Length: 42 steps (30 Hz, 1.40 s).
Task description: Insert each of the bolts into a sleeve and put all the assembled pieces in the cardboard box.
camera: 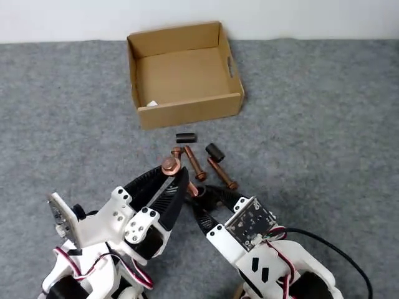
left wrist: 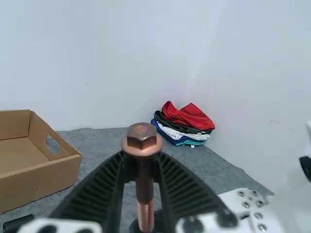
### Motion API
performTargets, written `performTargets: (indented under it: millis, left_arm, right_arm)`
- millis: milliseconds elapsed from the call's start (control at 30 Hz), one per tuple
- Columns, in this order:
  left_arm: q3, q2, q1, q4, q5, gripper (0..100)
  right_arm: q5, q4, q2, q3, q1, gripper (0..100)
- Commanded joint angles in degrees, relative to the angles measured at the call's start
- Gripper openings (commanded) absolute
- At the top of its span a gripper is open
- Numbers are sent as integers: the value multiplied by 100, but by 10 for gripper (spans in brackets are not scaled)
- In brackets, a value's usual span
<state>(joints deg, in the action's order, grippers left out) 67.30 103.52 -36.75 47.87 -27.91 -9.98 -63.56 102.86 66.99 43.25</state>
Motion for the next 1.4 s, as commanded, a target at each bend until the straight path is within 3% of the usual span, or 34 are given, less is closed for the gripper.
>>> performTargets:
  millis: [0, 400, 633, 800, 1067, 1267, 1367]
  left_arm:
    - [57, 26, -26, -378, -53, 5]
    - [567, 18, -44, -642, -53, 5]
    - [602, 18, -659, 554, -26, 5]
    - [637, 18, -695, 835, 246, 9]
    - [602, 18, -668, 1301, 633, 232]
    - [338, 18, -633, 1275, 765, 233]
    - [110, 18, -290, 1275, 774, 233]
  right_arm:
    - [-158, 189, -136, -79, 48, 9]
    - [-193, 453, -136, -79, 48, 9]
    - [-387, 462, -136, -88, 48, 9]
    - [-466, 769, -136, -88, 48, 9]
    - [-466, 778, -136, -62, 48, 9]
    - [-466, 769, -136, -44, 22, 9]
    - [-466, 769, -136, 53, 22, 9]
